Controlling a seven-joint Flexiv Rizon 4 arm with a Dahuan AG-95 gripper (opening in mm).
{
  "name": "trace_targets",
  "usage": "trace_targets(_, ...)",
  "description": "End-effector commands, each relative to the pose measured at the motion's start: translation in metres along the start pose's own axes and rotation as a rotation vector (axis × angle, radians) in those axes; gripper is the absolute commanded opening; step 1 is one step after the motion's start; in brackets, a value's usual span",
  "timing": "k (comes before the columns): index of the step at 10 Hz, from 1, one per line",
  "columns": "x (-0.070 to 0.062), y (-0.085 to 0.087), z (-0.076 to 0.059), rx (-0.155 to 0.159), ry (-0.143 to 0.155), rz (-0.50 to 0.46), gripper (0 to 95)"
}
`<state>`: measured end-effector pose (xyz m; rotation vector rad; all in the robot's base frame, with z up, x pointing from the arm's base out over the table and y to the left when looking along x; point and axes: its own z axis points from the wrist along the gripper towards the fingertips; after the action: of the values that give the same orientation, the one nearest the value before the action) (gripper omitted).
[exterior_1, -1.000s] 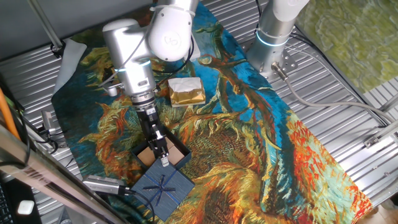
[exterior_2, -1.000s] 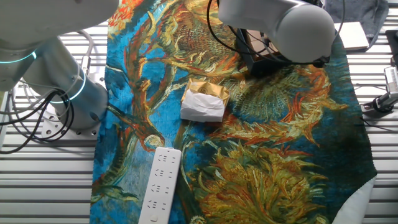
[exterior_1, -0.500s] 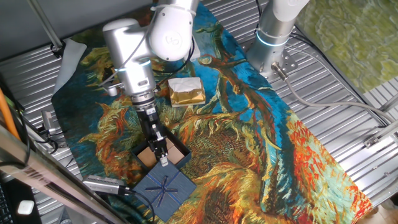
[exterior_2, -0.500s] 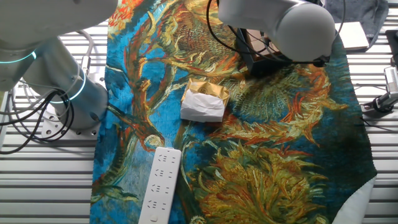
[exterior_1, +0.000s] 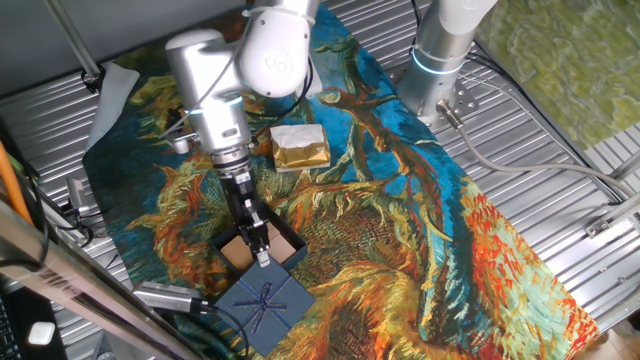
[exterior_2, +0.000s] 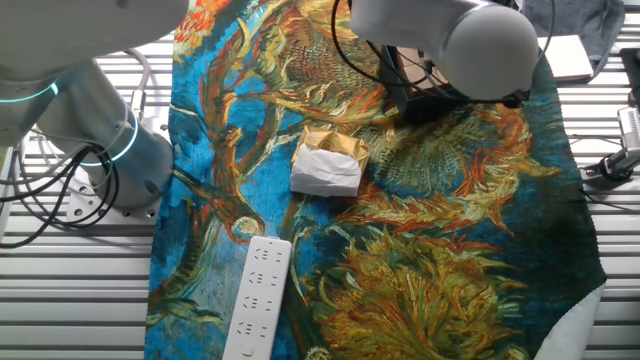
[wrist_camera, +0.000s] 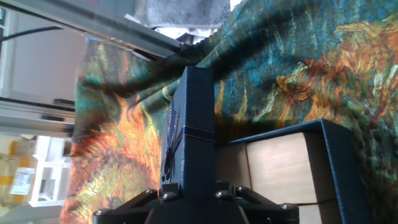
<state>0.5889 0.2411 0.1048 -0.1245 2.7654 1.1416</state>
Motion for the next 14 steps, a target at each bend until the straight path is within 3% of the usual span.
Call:
trace_targets(1, 0.001, 0.000, 0.001, 0.013, 0.001, 0.005, 0.0)
trace_targets(11, 0.001, 0.006, -0.007, -0.024, 0.014, 0.078, 0.0)
trace_targets(14, 0.001, 0.006, -0.016, -0.036, 0.020, 0.079, 0.0)
